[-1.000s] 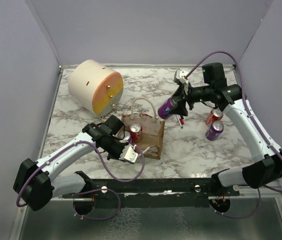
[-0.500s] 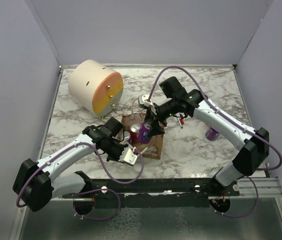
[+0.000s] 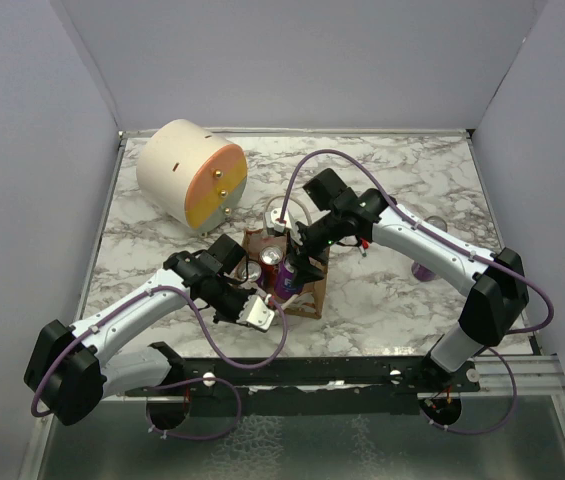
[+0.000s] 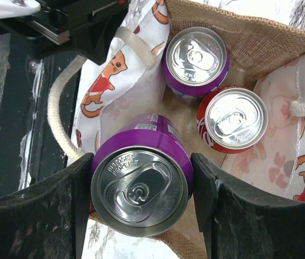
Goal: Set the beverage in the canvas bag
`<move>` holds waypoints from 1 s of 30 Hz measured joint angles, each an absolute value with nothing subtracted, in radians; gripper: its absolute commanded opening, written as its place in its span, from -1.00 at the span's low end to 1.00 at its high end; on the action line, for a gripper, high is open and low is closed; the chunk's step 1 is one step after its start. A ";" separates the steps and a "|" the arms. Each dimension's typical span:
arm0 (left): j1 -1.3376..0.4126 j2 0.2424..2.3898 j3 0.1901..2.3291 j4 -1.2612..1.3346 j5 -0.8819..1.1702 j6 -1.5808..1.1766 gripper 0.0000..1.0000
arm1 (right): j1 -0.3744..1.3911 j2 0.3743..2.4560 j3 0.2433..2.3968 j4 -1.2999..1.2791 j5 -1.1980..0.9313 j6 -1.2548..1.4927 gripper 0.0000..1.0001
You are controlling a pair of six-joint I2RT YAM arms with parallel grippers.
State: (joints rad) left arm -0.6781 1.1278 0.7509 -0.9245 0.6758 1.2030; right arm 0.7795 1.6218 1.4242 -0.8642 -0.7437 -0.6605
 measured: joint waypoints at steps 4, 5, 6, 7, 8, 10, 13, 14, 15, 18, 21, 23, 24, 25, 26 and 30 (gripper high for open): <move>-0.678 1.124 0.760 -0.937 0.701 1.203 -0.82 | 0.784 1.625 1.417 -0.862 -0.723 -0.661 -0.69; -0.678 1.124 0.762 -0.939 0.708 1.203 -0.82 | 0.785 1.625 1.416 -0.860 -0.720 -0.661 -0.70; -0.678 1.123 0.763 -0.943 0.714 1.203 -0.82 | 0.786 1.625 1.413 -0.857 -0.718 -0.661 -0.70; -0.678 1.122 0.764 -0.945 0.718 1.203 -0.82 | 0.786 1.625 1.409 -0.851 -0.718 -0.660 -0.71; -0.678 1.122 0.765 -0.949 0.722 1.203 -0.83 | 0.787 1.625 1.402 -0.843 -0.716 -0.660 -0.72; -0.678 1.121 0.768 -0.955 0.729 1.205 -0.82 | 0.791 1.625 1.383 -0.821 -0.703 -0.656 -0.72; -0.678 1.120 0.771 -0.962 0.738 1.211 -0.83 | 0.797 1.630 1.363 -0.802 -0.684 -0.641 -0.74; -0.677 1.119 0.771 -0.964 0.740 1.216 -0.82 | 0.798 1.634 1.359 -0.794 -0.678 -0.632 -0.75; -0.676 1.119 0.771 -0.967 0.742 1.220 -0.83 | 0.799 1.637 1.358 -0.788 -0.674 -0.626 -0.76; -0.676 1.119 0.773 -0.976 0.745 1.230 -0.83 | 0.799 1.650 1.356 -0.760 -0.654 -0.595 -0.77; -0.676 1.119 0.779 -0.984 0.750 1.237 -0.82 | 0.799 1.653 1.340 -0.721 -0.639 -0.567 -0.76; -0.676 1.119 0.782 -0.989 0.754 1.241 -0.83 | 0.800 1.655 1.326 -0.707 -0.633 -0.554 -0.77; -0.676 1.119 0.785 -0.993 0.758 1.242 -0.82 | 0.800 1.657 1.322 -0.706 -0.630 -0.553 -0.76; -0.676 1.119 0.788 -0.997 0.760 1.243 -0.82 | 0.802 1.660 1.318 -0.705 -0.625 -0.552 -0.76; -0.676 1.119 0.791 -1.001 0.765 1.244 -0.82 | 0.804 1.663 1.317 -0.705 -0.620 -0.552 -0.76; -0.676 1.119 0.801 -1.011 0.781 1.245 -0.82 | 0.820 1.671 1.314 -0.703 -0.603 -0.552 -0.76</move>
State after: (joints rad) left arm -0.6762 1.1194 0.8005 -1.0115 0.7807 1.2453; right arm 0.8204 1.6711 1.3144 -0.7029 -0.6025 -0.5518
